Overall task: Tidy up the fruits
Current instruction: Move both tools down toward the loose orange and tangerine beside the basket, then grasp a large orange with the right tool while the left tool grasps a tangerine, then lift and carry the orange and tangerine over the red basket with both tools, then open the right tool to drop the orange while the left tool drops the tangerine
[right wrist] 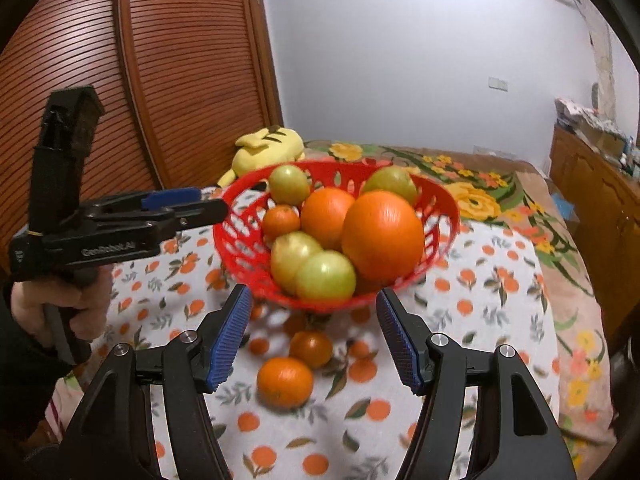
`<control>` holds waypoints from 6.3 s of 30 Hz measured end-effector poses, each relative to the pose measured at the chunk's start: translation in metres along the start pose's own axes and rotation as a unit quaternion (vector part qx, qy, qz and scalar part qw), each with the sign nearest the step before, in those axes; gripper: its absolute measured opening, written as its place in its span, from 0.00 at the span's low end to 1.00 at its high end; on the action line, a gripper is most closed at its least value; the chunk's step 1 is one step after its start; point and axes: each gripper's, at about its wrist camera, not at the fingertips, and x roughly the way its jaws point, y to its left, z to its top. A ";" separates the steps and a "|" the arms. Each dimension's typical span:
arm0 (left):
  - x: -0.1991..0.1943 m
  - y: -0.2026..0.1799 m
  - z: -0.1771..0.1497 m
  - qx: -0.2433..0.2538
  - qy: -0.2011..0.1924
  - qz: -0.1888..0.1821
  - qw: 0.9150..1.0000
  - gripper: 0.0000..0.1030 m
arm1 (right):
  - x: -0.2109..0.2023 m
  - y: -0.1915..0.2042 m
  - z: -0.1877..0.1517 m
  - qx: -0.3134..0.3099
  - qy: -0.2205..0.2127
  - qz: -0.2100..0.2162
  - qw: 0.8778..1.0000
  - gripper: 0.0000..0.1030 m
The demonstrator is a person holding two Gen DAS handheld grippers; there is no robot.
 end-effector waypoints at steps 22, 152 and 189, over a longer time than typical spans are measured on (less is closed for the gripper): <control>0.009 0.001 -0.078 -0.019 0.039 -0.001 0.999 0.65 | 0.045 0.010 -0.051 0.021 0.065 0.014 0.998 0.60; -0.007 -0.027 -0.015 0.013 -0.002 -0.029 0.999 0.34 | -0.009 -0.020 -0.018 0.014 -0.023 -0.009 1.000 0.46; 0.064 0.005 0.021 0.021 0.022 -0.010 0.999 0.34 | 0.063 -0.009 0.047 -0.021 -0.018 0.061 0.998 0.50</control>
